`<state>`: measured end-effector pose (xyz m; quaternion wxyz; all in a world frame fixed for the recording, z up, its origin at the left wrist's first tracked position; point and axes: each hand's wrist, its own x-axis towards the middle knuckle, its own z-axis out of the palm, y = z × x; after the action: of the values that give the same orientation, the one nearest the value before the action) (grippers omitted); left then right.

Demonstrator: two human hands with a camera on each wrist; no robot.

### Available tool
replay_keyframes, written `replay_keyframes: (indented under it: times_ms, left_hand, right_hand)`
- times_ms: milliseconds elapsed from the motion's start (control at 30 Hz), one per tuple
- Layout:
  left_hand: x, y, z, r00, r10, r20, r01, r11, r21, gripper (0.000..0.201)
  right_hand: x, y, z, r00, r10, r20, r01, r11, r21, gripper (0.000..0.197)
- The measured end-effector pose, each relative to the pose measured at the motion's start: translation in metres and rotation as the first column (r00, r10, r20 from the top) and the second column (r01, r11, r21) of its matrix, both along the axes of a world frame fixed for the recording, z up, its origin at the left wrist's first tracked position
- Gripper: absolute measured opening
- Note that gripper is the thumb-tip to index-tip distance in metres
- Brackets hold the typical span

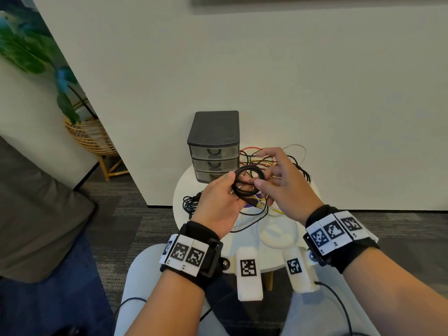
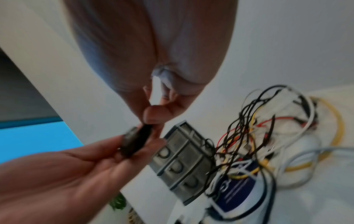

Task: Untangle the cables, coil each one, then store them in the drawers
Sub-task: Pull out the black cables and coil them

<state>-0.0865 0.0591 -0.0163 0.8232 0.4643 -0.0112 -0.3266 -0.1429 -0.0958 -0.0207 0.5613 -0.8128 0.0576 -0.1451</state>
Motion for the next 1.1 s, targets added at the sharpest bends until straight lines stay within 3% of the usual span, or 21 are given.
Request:
replay_keyframes:
  times_ms: [67,133,300,533,733,833,967,1100]
  left_hand:
    - [0.0,-0.001,0.004,1.0,0.008,-0.029,-0.008,1.0,-0.009,0.035]
    - [0.0,-0.002,0.006,0.998,0.03,-0.053,-0.03,0.999,0.011,0.033]
    - [-0.002,-0.003,0.009,0.989,0.09,-0.116,-0.092,0.996,-0.013,0.035]
    - [-0.008,-0.007,0.007,0.994,0.087,-0.058,-0.089,0.995,-0.037,0.041]
    - [-0.004,-0.01,0.009,0.982,0.121,-0.146,-0.132,0.989,-0.072,0.039]
    - [-0.003,-0.014,0.012,0.978,0.114,-0.176,-0.13,0.988,-0.082,0.037]
    - [-0.006,-0.02,0.008,0.979,0.103,-0.177,-0.117,0.991,-0.069,0.039]
    - [-0.011,-0.029,0.007,0.985,0.123,-0.118,-0.138,0.983,-0.123,0.039]
  right_hand:
    - [-0.001,0.0,-0.001,0.999,0.036,0.011,-0.036,0.999,-0.023,0.026]
    - [-0.002,-0.001,-0.002,0.997,0.074,-0.009,-0.075,0.996,-0.05,0.02]
    - [-0.006,-0.006,0.003,0.981,0.195,-0.026,-0.196,0.977,-0.085,0.043]
    - [-0.004,0.002,0.006,0.996,0.063,0.062,-0.062,0.998,-0.018,0.029]
    - [-0.008,-0.002,0.008,0.978,0.207,0.033,-0.207,0.978,0.018,0.052]
    - [-0.01,-0.006,0.007,0.977,0.212,0.034,-0.213,0.977,0.021,0.055]
    - [-0.01,-0.007,0.005,0.986,0.14,0.087,-0.136,0.989,-0.054,0.044]
    - [-0.006,-0.005,0.002,0.981,-0.008,0.193,0.004,1.0,0.019,0.017]
